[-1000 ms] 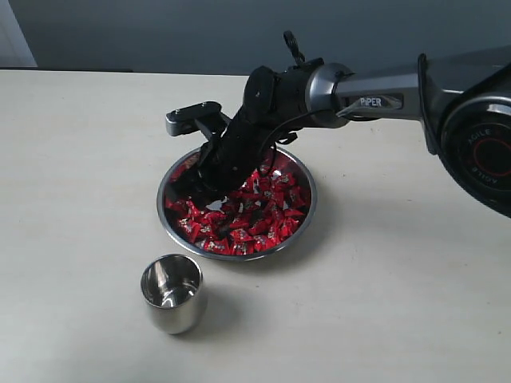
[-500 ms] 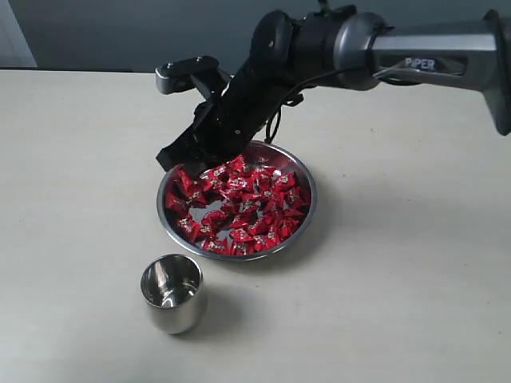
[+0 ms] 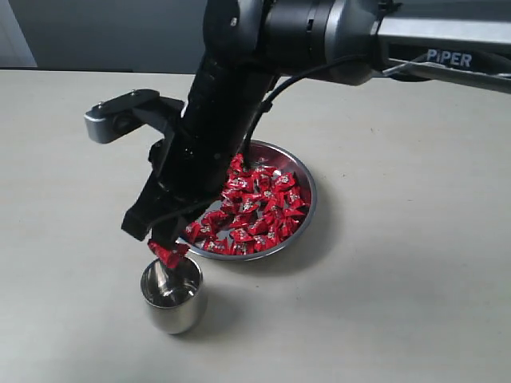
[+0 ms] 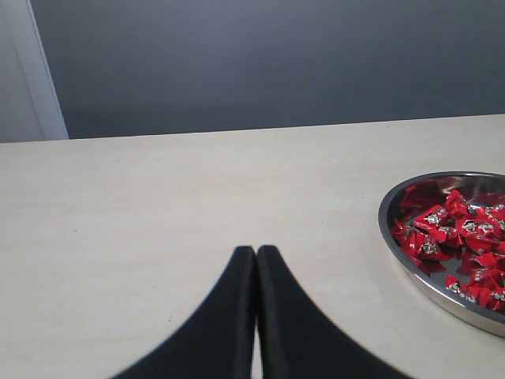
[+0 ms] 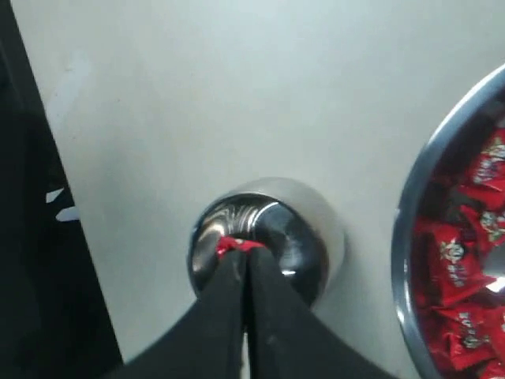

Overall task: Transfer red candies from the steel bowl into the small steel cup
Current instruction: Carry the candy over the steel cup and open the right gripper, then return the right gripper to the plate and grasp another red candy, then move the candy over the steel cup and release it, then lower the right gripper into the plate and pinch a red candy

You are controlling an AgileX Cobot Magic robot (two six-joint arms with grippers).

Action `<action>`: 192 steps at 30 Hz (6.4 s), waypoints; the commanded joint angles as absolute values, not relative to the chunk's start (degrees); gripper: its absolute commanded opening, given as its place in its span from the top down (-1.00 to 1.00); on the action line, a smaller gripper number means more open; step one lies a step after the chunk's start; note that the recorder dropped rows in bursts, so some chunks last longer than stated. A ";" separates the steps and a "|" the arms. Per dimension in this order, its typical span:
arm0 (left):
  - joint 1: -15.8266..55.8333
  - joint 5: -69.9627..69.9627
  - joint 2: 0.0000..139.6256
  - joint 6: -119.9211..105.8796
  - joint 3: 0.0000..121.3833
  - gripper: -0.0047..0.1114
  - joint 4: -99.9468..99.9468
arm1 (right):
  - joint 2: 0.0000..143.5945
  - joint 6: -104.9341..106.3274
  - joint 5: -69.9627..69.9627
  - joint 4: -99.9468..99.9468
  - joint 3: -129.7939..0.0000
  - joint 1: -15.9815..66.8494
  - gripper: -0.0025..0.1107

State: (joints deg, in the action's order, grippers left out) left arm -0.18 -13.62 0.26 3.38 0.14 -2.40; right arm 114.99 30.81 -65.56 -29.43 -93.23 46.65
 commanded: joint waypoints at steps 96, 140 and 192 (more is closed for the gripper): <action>-0.43 -13.29 0.00 3.50 0.00 0.91 -2.44 | 113.78 23.94 -62.07 -19.87 -93.37 48.04 0.97; -0.43 -13.29 0.00 3.50 0.00 0.91 -2.44 | 122.35 4.42 -54.39 6.65 -93.37 45.56 0.26; -0.43 -13.29 0.00 3.50 0.00 0.91 -2.44 | 114.27 26.02 -63.35 -24.87 -93.37 47.71 0.96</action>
State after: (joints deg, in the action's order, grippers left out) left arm -0.18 -13.62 0.26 3.38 0.14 -2.40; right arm 114.93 24.46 -62.29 -24.37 -93.39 45.42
